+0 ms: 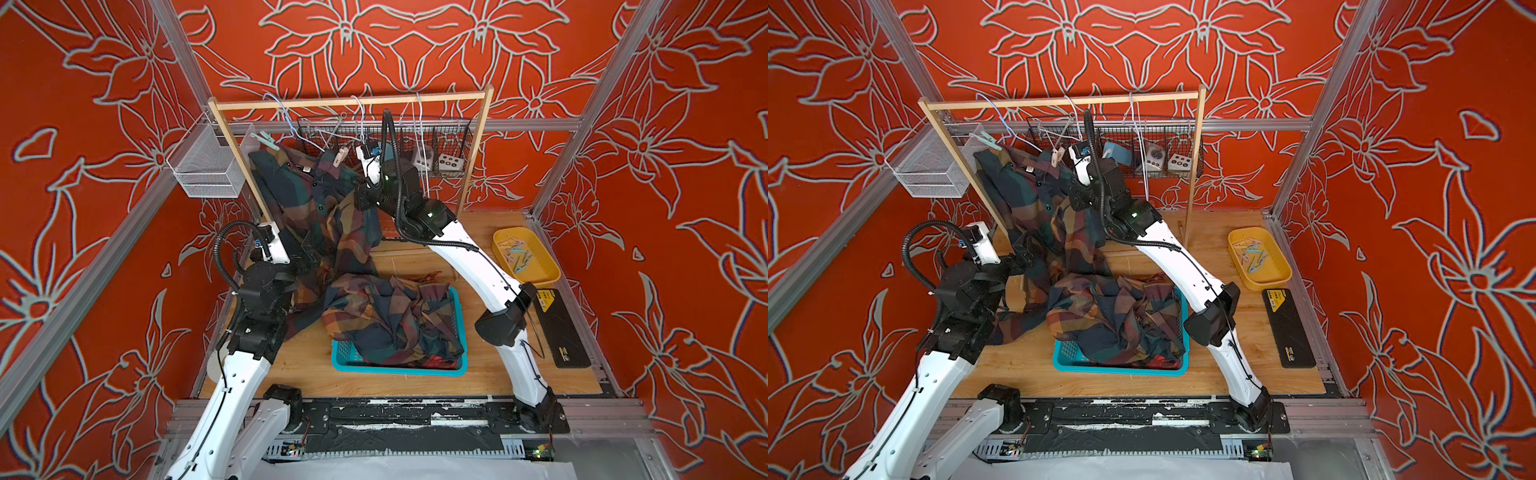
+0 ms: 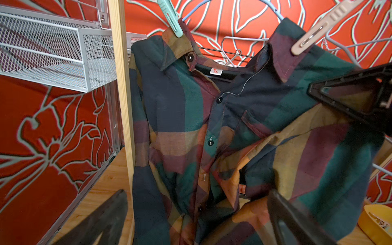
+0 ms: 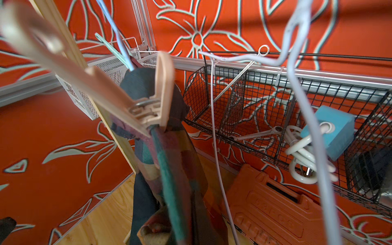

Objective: Remove the clothespins securing long-sleeve shirts to the hanger
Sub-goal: Pick up the hanger from the clothesline.

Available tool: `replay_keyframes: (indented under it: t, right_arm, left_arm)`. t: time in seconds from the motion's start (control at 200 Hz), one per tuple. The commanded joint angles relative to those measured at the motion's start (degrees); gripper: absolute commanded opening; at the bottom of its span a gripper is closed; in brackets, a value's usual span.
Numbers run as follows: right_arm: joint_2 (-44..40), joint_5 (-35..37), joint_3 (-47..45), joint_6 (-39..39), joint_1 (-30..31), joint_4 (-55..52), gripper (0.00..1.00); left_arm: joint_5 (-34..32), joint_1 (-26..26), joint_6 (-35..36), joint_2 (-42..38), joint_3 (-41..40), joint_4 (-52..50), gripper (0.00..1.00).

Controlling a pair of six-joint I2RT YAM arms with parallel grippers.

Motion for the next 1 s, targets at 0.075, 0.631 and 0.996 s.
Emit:
replay_keyframes:
  t: [0.075, 0.631, 0.996]
  right_arm:
    - [-2.08, 0.57, 3.05, 1.48, 0.03, 6.05, 0.0]
    - [-8.97, -1.21, -6.9, 1.09, 0.04, 7.6, 0.0]
    - [-16.14, -1.95, -17.1, 0.16, 0.08, 10.37, 0.0]
  left_arm:
    - [0.57, 0.67, -0.57, 0.04, -0.22, 1.53, 0.98]
    - [1.1, 0.9, -0.7, 0.13, -0.3, 1.49, 0.98]
    - [1.45, 1.43, -0.92, 0.84, -0.22, 1.49, 0.98]
